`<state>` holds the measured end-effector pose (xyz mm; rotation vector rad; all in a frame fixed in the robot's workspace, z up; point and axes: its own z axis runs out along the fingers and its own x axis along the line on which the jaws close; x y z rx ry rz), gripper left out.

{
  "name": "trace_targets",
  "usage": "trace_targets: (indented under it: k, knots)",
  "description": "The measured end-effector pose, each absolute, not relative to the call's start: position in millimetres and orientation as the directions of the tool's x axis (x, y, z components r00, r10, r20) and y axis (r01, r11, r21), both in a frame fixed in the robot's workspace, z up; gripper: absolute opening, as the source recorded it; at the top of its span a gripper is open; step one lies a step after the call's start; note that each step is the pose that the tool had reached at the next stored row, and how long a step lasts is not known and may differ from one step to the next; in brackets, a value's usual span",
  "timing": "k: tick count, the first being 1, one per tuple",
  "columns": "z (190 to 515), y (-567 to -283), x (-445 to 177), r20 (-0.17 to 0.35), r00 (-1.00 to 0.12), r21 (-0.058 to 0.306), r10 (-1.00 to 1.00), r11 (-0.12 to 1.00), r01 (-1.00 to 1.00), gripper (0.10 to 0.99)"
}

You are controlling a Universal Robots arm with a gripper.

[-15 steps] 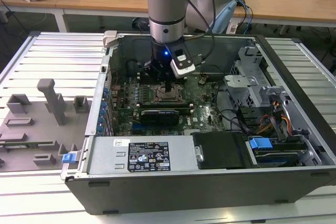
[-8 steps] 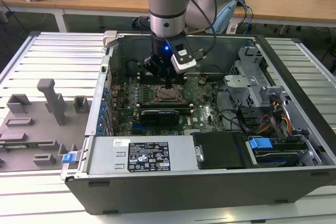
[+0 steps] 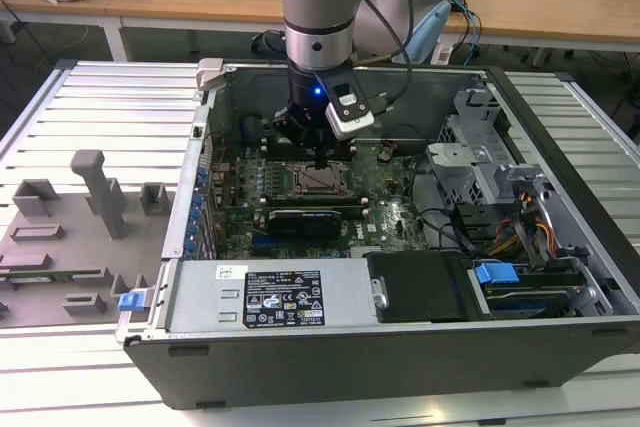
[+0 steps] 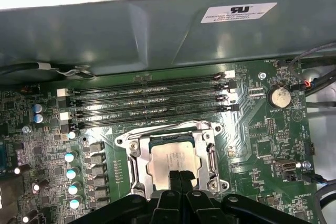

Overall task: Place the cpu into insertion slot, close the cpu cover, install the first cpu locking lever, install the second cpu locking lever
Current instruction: 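Install the second cpu locking lever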

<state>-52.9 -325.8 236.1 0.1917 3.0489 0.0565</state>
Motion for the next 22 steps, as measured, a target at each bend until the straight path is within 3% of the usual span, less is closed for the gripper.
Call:
trace_targets:
  k: [8, 15, 22]
  knots:
    - [240, -328, -53, -0.083, -0.988, 0.041, 0.126, 0.992, 0.123, 0.106]
    - [242, -352, -54, -0.083, -0.988, 0.042, 0.126, 0.991, 0.123, 0.106]
    - [236, -366, -63, -0.081, -0.988, 0.071, 0.129, 0.990, 0.123, 0.106]
